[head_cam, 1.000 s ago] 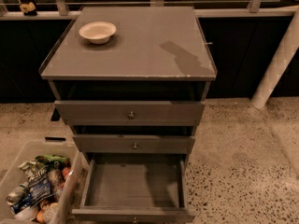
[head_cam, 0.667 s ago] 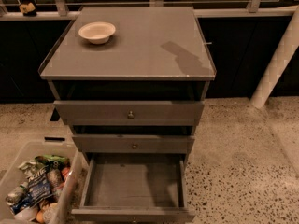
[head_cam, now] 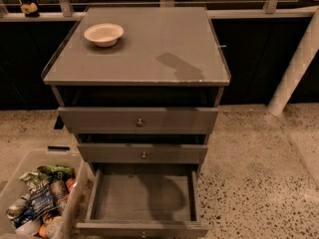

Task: Place redbull can into bottom drawer

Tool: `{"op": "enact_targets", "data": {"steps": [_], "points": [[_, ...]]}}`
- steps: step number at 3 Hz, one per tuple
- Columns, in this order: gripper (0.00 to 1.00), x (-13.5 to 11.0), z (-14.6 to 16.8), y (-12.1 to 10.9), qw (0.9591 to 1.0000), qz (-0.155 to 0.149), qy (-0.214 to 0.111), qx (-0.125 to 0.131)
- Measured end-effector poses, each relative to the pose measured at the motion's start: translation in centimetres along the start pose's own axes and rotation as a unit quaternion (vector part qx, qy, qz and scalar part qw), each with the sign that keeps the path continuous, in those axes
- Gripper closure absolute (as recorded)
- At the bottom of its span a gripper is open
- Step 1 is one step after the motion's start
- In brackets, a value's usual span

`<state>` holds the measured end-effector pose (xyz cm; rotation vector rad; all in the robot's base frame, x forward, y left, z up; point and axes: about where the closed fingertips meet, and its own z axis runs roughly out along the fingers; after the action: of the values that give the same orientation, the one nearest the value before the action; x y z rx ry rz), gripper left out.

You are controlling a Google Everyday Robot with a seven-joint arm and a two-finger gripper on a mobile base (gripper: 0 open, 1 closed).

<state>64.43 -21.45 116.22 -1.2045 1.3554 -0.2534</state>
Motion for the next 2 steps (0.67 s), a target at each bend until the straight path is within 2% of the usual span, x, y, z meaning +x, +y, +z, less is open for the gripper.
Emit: {"op": "enact_targets", "data": {"steps": [1,2], "points": [[1.00,-7.2,-3.4,2.4,0.9975,-0.013,-0.063,0.028],[1.00,-11.6,-4.4,5.7,0.9917,0.019,-0.114,0.056]]}}
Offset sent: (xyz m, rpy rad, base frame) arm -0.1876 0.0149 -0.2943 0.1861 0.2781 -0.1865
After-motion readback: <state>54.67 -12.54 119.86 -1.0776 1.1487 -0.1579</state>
